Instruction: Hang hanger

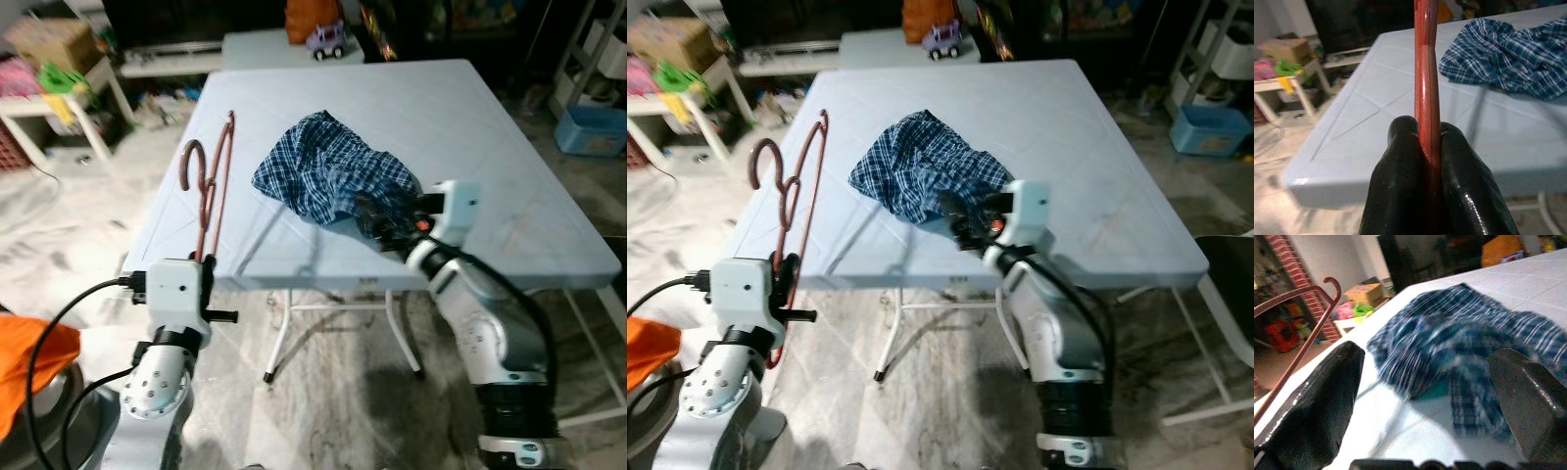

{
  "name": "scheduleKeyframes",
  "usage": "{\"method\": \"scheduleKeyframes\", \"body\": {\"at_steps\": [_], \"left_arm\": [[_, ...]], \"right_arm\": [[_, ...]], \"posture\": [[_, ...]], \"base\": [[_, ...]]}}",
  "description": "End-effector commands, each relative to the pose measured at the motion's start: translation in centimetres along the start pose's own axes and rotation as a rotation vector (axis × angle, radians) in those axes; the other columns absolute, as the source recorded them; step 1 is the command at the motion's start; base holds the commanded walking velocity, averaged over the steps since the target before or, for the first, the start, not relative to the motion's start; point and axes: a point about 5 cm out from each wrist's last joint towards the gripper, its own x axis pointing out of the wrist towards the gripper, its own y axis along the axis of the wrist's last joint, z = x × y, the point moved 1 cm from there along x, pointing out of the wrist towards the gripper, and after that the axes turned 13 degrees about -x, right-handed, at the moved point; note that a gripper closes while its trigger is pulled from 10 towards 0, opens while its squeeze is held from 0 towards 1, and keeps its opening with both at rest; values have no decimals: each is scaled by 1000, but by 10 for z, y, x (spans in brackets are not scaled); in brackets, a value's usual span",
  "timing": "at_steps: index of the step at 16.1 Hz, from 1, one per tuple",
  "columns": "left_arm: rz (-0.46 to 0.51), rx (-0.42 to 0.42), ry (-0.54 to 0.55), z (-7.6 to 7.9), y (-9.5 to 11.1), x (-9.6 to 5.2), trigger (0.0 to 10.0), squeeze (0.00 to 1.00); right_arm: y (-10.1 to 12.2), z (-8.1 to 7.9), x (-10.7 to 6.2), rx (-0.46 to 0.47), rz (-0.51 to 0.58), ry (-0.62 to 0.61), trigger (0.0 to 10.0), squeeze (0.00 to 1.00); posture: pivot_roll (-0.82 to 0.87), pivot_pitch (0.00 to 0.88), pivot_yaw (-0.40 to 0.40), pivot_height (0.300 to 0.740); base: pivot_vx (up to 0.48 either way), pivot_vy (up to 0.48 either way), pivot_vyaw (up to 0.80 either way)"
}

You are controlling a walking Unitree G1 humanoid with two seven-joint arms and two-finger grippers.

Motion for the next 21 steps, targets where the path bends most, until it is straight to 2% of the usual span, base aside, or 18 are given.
{"method": "scheduleKeyframes", "body": {"at_steps": [1,4,8,9,10,11,12,13,17,21], "left_arm": [[2,11,-6,1,1,-1,10000,0],[1,15,-1,0,1,-1,10000,0],[-4,9,-4,1,0,-1,10000,0],[-6,10,-5,1,-1,-1,10000,0],[-7,11,-6,1,-1,-1,10000,0],[-8,11,-6,1,-2,-1,10000,0],[-9,13,-7,0,-2,-1,10000,0],[-9,19,-10,0,-2,-2,10000,0],[-19,4,0,-3,-3,-3,10000,0],[-26,-28,-37,-4,-4,-2,10000,0]], "right_arm": [[2,5,-2,-15,-6,-24,10000,0],[2,7,-2,-17,-9,-38,10000,0],[11,14,0,-137,22,-100,10000,0],[9,12,0,-109,23,-81,10000,0],[11,13,1,-141,39,-85,10000,0],[12,14,-1,-211,59,-126,10000,0],[7,9,-1,-179,4,-69,10000,0],[6,6,-3,-169,-1,-36,10000,0],[6,10,-2,-163,5,-65,10000,0],[3,10,0,-145,-19,-57,10000,0]], "posture": [[-8,80,47,740],[-9,80,48,740],[-10,79,48,740],[-14,80,49,740],[-13,81,48,740],[-13,81,48,740],[-14,83,48,740],[-14,84,47,740],[-12,85,43,740],[-12,85,40,740]], "base": [[-315,0,0],[-314,0,0],[-314,0,0],[-311,0,0],[-304,0,0],[-300,0,0],[-289,0,0],[0,0,0],[0,0,0],[0,0,-200]]}}
